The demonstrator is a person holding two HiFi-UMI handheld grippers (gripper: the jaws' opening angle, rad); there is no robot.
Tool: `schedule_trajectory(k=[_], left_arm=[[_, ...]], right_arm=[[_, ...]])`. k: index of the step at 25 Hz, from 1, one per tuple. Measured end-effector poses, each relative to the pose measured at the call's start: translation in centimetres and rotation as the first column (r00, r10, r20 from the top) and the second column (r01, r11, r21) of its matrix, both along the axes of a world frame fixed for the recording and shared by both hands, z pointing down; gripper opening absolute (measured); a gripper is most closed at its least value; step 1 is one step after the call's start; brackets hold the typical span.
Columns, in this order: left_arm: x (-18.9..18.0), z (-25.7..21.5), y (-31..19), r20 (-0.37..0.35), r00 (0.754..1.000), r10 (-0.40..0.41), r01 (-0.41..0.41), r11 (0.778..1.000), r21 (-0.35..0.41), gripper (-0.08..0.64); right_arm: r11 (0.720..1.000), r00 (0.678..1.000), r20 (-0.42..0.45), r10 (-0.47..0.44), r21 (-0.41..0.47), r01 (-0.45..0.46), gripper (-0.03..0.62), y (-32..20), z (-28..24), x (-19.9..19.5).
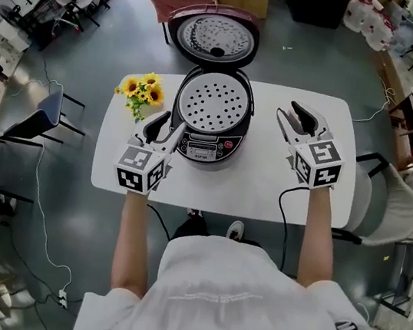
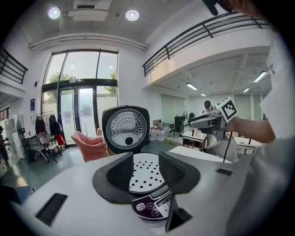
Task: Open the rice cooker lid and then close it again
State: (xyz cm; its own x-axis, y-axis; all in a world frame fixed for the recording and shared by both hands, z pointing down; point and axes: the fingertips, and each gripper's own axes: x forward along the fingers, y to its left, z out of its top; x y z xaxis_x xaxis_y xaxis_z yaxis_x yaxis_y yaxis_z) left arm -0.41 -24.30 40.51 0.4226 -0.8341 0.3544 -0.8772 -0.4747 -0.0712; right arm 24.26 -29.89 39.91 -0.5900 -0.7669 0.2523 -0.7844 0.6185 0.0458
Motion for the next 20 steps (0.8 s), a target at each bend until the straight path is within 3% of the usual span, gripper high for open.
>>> schedule_trajectory(k=[11,20], left_arm=[[-3.1,-0.1,-7.9,-0.029,0.999,0.040,-0.040,0.999,0.016,0.186],[-5.8,-3.2,-15.8,0.013,0.996,0.088,-0.089,0.993,0.079,0.186]], right_arm=[[0.999,0.998,-0.057,0.042,0.021,-0.041,0.170,-6.0,-1.4,-2.1],[0.997,0.996,-0.079,0.035,0.068,-0.030,0.170,-11.8,-4.2,-4.8]])
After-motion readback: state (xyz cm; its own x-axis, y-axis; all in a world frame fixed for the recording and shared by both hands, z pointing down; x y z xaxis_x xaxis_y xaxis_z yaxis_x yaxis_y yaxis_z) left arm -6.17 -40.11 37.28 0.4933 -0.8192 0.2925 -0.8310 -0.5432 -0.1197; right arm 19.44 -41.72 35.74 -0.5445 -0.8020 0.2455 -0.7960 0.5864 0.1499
